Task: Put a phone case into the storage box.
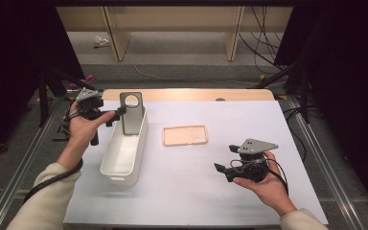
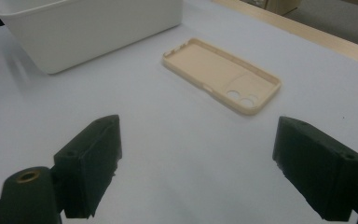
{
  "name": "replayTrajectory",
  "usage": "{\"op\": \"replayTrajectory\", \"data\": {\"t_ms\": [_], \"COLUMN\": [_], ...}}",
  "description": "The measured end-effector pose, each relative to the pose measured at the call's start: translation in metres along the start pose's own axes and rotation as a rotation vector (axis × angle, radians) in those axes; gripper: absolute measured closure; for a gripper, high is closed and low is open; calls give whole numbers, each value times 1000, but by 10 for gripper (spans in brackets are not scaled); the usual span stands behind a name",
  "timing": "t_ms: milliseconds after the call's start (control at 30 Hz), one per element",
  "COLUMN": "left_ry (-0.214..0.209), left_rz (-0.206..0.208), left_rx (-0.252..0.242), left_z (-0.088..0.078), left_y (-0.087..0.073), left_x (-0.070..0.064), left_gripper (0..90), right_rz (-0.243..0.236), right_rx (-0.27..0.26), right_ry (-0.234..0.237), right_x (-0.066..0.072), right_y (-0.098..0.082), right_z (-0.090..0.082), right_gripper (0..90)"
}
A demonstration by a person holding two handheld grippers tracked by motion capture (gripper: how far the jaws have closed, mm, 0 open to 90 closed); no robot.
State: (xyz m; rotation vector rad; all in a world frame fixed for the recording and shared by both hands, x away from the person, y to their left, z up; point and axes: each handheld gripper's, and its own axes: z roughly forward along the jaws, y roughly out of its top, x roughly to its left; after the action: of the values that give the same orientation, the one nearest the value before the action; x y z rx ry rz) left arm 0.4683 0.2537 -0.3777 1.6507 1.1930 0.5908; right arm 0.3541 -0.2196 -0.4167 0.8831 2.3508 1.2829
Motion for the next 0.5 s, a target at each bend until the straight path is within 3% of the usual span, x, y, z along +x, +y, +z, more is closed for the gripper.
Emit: {"op": "replayTrajectory", "data": {"t_ms": [133,233,300,433,500], "left_ry": [-31,-68,-76,-86,-96], "left_rz": [48,50,58,120,125], "left_rx": [3,-12,-19,-37,-39], "left_z": [-18,-31,-37,-51,-58], "left_y": [-16,-28,-35,-51,-59], "left_x": [-18,-30,-37,-55,-61], "left_gripper": [0,0,0,0,0], "right_rz": [4,3,3,5,6], "right_rx": [2,4,5,2,2], "right_ry": [-1,-2,-1,-1,-2], "right_x": [0,0,0,1,0], "right_y": [0,0,0,1,1], "right_z": [1,2,2,2,2], "right_gripper": [162,162,162,162,162]}}
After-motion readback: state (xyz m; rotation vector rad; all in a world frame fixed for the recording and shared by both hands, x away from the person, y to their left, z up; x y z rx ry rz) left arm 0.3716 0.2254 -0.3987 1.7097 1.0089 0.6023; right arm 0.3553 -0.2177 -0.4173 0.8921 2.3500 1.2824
